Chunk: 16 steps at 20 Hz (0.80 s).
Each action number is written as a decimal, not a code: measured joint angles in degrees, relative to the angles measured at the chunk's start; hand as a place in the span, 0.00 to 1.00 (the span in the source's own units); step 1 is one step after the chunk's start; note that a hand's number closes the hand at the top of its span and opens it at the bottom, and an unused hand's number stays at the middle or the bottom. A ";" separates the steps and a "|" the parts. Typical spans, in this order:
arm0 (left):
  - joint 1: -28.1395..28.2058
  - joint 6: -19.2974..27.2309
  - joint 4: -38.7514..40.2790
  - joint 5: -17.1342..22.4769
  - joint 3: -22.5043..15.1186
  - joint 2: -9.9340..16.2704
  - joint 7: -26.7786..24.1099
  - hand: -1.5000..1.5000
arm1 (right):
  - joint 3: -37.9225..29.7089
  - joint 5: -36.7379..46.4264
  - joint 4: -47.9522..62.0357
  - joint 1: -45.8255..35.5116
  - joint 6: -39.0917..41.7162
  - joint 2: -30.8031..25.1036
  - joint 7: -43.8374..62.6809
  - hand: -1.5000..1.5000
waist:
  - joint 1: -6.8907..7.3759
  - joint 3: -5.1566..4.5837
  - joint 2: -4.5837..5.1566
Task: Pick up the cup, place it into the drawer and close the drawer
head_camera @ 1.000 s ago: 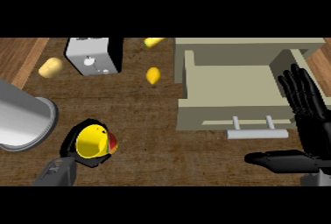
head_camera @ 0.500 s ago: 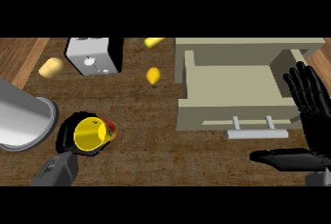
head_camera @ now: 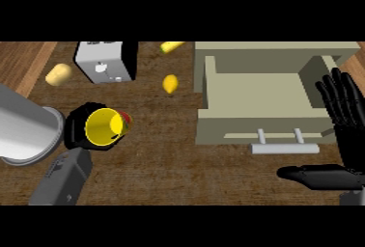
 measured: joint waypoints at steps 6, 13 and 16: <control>-3.10 3.64 -10.59 -0.09 -3.52 -2.72 5.54 1.00 | -2.03 -1.32 0.45 1.08 1.13 -1.15 -0.67 0.00 | 0.55 0.08 -0.29; -7.65 10.44 -24.71 -0.57 -8.33 -6.80 17.80 1.00 | -2.26 -1.17 0.73 1.51 1.25 -0.94 -1.35 0.00 | 0.68 0.10 -0.32; -10.69 13.72 -28.97 -0.56 -10.66 -7.93 23.67 1.00 | -2.96 -1.74 1.32 0.21 1.43 -1.62 -0.40 0.00 | 0.55 0.10 -0.27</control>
